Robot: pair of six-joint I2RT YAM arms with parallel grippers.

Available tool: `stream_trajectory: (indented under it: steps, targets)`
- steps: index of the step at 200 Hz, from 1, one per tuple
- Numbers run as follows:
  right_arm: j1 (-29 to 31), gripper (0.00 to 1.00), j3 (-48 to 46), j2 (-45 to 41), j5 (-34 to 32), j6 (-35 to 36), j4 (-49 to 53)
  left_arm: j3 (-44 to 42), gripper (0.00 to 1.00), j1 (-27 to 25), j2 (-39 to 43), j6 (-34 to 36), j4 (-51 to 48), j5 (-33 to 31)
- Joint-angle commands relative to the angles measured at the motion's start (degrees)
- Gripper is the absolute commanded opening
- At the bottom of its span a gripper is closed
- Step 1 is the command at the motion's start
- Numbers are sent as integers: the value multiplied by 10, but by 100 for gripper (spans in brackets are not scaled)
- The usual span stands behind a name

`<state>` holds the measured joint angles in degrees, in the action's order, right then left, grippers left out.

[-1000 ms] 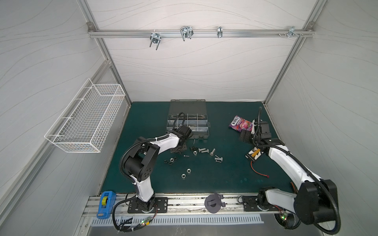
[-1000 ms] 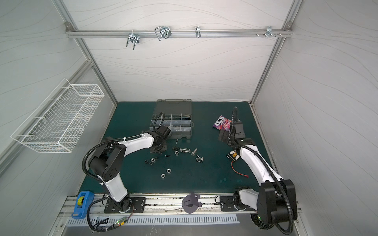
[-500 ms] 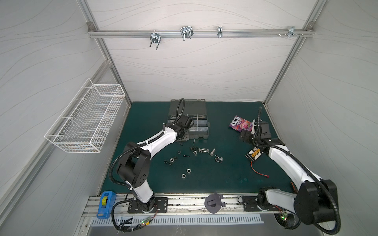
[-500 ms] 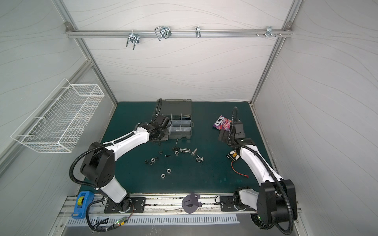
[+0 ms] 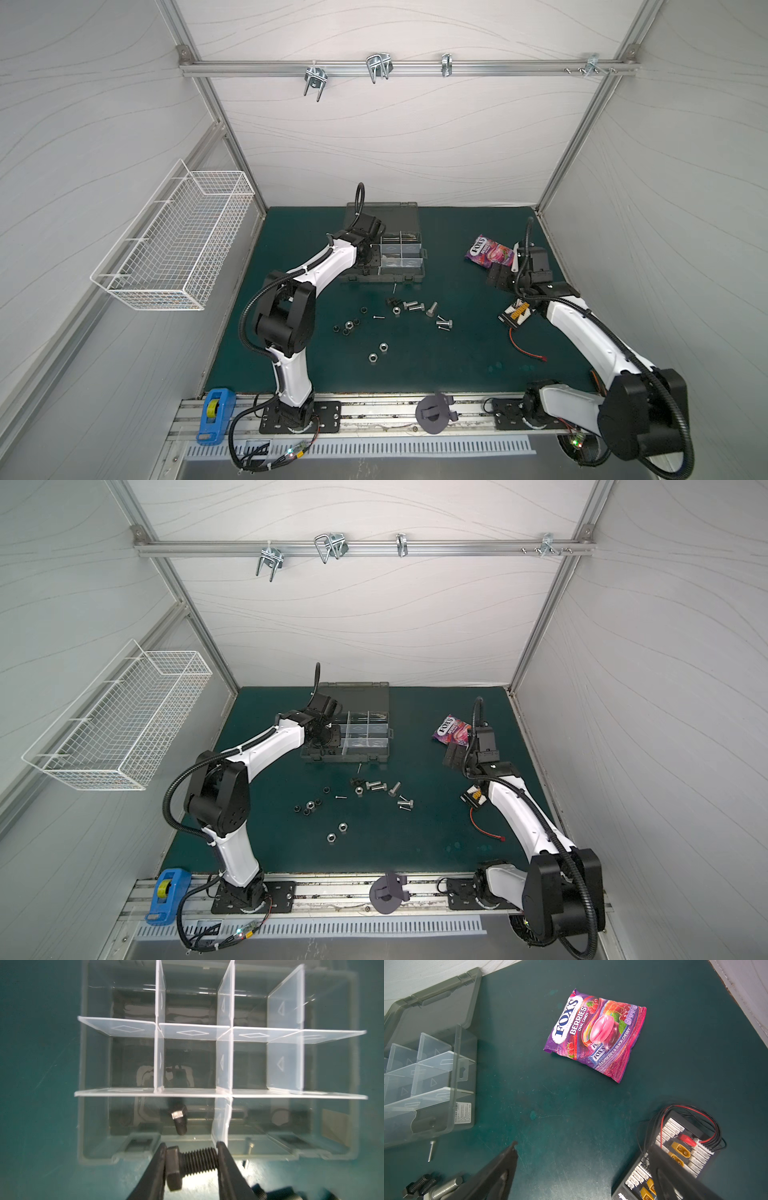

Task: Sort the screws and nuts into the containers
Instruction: 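Lift the black bolt with the left gripper over the organizer compartments, then open the left gripper to release the bolt into the compartment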

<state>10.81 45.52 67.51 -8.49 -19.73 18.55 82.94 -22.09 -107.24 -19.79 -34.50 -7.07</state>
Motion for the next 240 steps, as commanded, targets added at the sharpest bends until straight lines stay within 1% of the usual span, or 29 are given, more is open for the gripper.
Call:
stream_trajectory:
  steps: [1, 41, 85, 140, 162, 203, 240]
  targets:
    - [3, 99, -1, -6, -6, -4, 3, 42, 25, 3, -29, 21, -4, 18]
    - [4, 99, 0, -4, -7, -2, 2, 67, 30, 6, -73, 25, -11, 12]
    - [3, 99, 4, 3, -6, -2, 2, 74, 34, 6, -96, 19, -17, 13]
    - [3, 99, 4, 5, -5, -2, 2, 71, 44, 6, -106, 12, -21, 13]
    - [4, 99, 4, 6, -3, -1, 0, 71, 52, 6, -108, 6, -21, 13]
    - [4, 99, 5, 6, -3, -1, 2, 70, 52, 6, -91, -2, -25, 17]
    - [4, 99, 5, 5, -4, -1, 3, 53, 52, 7, -44, -6, -24, 30]
